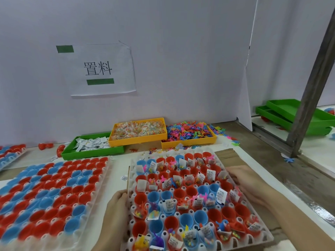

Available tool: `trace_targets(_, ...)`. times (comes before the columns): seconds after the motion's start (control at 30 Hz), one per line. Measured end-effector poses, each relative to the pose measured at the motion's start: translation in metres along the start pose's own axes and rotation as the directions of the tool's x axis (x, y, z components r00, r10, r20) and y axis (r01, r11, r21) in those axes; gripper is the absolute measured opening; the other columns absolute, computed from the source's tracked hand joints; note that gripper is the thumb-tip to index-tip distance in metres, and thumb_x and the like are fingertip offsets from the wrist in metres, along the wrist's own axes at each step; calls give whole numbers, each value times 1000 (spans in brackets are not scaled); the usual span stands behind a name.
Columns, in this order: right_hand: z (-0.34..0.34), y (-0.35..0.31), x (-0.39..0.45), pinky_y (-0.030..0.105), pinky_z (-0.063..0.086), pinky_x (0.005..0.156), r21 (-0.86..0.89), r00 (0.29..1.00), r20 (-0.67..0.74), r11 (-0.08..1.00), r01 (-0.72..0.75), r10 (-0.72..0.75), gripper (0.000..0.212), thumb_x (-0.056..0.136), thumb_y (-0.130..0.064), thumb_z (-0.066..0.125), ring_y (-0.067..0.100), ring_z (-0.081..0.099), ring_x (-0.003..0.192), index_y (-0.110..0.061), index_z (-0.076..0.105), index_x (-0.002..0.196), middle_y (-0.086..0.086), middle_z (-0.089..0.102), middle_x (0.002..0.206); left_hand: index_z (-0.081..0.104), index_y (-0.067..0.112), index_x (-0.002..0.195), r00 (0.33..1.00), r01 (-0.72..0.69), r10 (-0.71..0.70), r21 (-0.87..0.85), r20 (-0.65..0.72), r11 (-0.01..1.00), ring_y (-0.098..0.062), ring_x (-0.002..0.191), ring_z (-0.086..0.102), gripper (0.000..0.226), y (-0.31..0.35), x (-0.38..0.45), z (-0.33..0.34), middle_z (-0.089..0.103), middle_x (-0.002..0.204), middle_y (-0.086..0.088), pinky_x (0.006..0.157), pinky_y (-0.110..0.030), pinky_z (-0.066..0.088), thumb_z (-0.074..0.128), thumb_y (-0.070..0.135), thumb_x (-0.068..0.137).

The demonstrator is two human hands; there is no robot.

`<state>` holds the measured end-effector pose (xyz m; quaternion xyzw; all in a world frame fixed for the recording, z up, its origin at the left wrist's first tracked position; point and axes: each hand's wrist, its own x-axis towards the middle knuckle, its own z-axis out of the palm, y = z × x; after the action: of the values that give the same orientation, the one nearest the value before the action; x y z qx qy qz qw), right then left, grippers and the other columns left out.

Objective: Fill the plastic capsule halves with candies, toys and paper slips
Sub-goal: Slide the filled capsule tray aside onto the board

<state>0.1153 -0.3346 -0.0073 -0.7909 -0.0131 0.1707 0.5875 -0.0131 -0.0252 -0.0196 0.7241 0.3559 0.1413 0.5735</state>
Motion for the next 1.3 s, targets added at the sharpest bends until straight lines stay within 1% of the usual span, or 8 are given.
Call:
trace_targets(0.13,3,-8,8,41,57,78,-154,998,-61,987,-44,34,48,102,-33,46,31,74,87,9,70,100,20,75,91,67,14,103,993,-115,114,128,18,985,-11,83,60,31,2,-2,-1,66,89,2,65,-27,46,36,17,105)
trace_targets(0.23,2,-12,14,30,52,67,-274,991,-131,959,-72,37,53,103,-39,41,14,73,66,1,73,92,9,76,78,68,16,98,982,-189,189,245,24,951,-6,81,57,33,4,-4,-1,66,91,0,61,-22,40,35,15,104)
trace_targets(0.47,2,-8,18,36,53,86,-440,966,-255,896,-69,-50,71,104,-51,26,33,68,97,6,68,109,22,71,108,72,16,93,913,-387,401,484,80,785,-14,95,53,29,-4,1,-5,57,96,1,82,-30,43,44,17,100)
trace_targets(0.53,0,-6,16,37,50,88,-482,950,-289,876,-37,-120,70,105,-50,23,28,67,97,4,68,109,20,69,118,71,18,109,894,-430,433,492,115,757,-17,115,51,29,-9,3,-10,60,120,0,100,-33,43,43,21,102)
trace_targets(0.63,-4,-2,11,41,39,105,-513,960,-254,858,-28,-120,62,105,-52,18,18,58,106,-14,66,116,12,62,133,53,25,141,886,-461,400,561,237,688,-10,141,35,42,-13,4,-18,43,152,7,119,-32,21,32,33,106)
trace_targets(0.77,-14,5,8,41,29,115,-603,987,-151,796,-52,-49,73,103,-57,11,23,47,134,-12,59,135,10,54,145,37,34,149,890,-453,300,602,343,657,-8,143,32,46,-11,-2,-22,33,157,11,119,-28,15,23,42,106)
trace_targets(1.17,-42,17,-9,39,31,114,-685,989,-132,727,-44,-65,81,96,-66,8,24,46,135,-19,60,136,9,54,145,24,40,152,871,-486,269,639,412,596,-7,138,40,48,0,-21,-14,33,157,13,116,-23,25,16,45,105)
trace_targets(1.3,-58,22,-18,35,37,102,-683,984,-162,729,-55,-78,92,84,-74,5,20,54,124,-21,65,129,6,62,135,23,44,151,854,-509,279,593,439,624,-7,138,41,47,-2,-25,-2,33,157,14,115,-23,26,16,48,104)
